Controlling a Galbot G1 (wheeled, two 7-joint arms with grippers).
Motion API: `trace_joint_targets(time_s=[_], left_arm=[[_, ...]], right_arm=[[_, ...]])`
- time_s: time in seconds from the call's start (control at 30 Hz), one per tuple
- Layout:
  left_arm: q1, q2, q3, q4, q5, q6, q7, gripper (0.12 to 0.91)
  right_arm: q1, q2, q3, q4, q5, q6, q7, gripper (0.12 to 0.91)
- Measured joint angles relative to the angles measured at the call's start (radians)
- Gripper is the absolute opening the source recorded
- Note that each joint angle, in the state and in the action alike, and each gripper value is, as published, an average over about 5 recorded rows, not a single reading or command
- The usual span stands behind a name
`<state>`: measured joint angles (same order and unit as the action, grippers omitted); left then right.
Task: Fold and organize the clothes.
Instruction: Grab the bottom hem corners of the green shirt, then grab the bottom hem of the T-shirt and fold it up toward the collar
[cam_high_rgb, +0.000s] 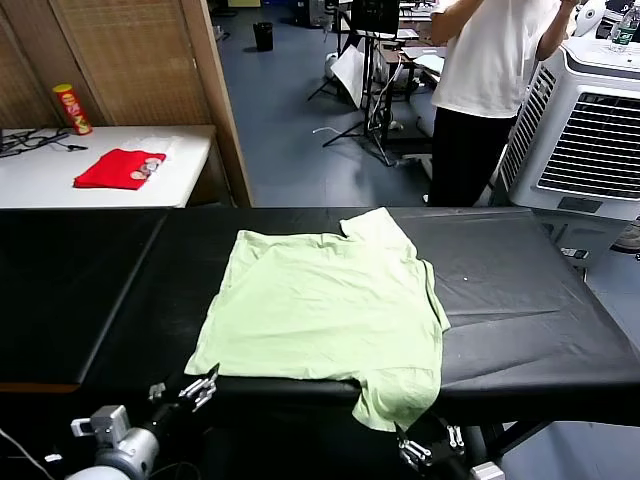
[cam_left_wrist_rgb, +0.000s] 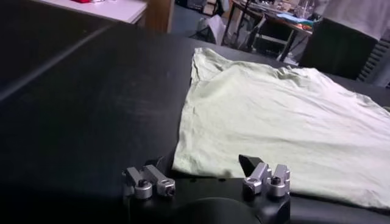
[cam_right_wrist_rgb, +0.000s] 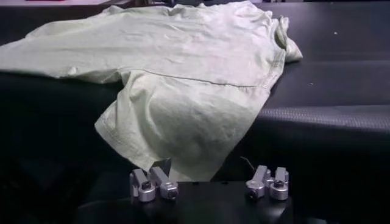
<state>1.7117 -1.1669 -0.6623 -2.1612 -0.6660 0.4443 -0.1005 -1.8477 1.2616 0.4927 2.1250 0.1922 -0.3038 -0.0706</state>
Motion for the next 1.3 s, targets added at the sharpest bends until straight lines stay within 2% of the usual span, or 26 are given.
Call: trace_joint_targets(time_s=[0.07,0.23,0.33,0.4,0.6,0.7,1.0,1.3], left_arm=[[0.000,0.000,0.000,0.000,0.001,0.001,0.001,0.798],[-0.002,-0.001,0.000,0.002,0.002,0.004,-0.002,0.783],[-0.001,-0.002,0.000,0.005,0.002,0.005,-0.004,0.681],[0.002,-0.002,0.000,0.006,0.002,0.003,-0.003,0.566],[0.007,-0.005,0.001,-0.001,0.002,-0.002,0.000,0.236],[0.018,-0.011,-0.001,-0.014,0.001,-0.005,0.000,0.137],[0.069,-0.025,-0.032,-0.071,-0.008,-0.022,-0.005,0.128],[-0.004,-0.051,-0.036,-0.057,-0.013,-0.061,-0.013,0.128]], right_arm=[[0.001,0.001,-0.001,-0.003,-0.004,0.002,0.000,0.589],[-0.003,0.005,-0.004,-0.005,-0.016,0.013,0.005,0.315],[-0.014,0.006,0.001,0.005,-0.017,0.021,0.010,0.170],[-0.023,0.006,0.007,0.015,-0.017,0.026,0.014,0.126],[-0.058,0.008,0.028,0.058,-0.017,0.030,0.024,0.121],[-0.089,0.005,0.045,0.091,-0.016,0.036,0.030,0.121],[-0.141,-0.015,0.101,0.196,0.015,0.080,0.041,0.121],[0.058,-0.072,0.126,0.125,0.143,0.108,0.039,0.121]])
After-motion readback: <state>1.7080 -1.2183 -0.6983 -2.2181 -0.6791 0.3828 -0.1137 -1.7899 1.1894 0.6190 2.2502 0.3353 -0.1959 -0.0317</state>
